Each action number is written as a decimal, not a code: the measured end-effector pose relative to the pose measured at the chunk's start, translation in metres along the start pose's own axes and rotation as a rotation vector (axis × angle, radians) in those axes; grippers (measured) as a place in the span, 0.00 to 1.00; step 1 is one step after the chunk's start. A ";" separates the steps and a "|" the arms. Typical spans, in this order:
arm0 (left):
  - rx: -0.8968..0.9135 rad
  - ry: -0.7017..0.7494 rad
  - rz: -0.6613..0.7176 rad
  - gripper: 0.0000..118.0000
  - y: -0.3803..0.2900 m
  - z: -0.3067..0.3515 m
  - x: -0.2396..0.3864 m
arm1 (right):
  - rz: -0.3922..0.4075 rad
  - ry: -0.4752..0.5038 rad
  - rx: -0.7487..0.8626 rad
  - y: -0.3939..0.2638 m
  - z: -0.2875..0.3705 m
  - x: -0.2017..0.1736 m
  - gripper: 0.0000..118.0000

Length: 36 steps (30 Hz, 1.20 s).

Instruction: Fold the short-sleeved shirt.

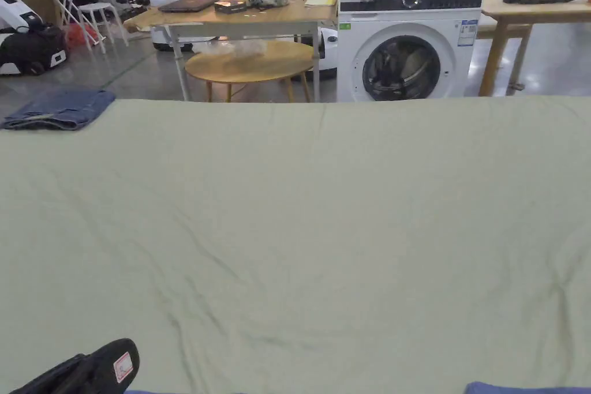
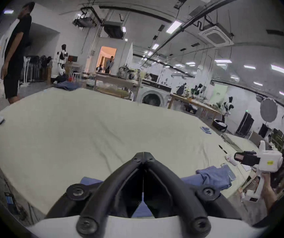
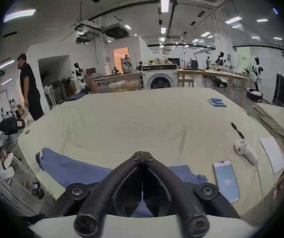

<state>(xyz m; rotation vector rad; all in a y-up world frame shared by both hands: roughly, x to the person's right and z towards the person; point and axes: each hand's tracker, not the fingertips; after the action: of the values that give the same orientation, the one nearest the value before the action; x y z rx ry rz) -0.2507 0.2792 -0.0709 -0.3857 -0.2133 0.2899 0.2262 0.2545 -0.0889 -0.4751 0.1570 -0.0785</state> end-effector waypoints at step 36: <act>-0.158 0.010 0.455 0.05 0.004 -0.011 -0.157 | -0.292 0.010 -0.147 -0.055 0.005 0.055 0.00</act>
<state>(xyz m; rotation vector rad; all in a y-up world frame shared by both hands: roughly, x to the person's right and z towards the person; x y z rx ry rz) -0.3958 0.2292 -0.1055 -0.5920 -0.1369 0.7210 0.2792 0.2017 -0.0667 -0.6427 0.1025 -0.3572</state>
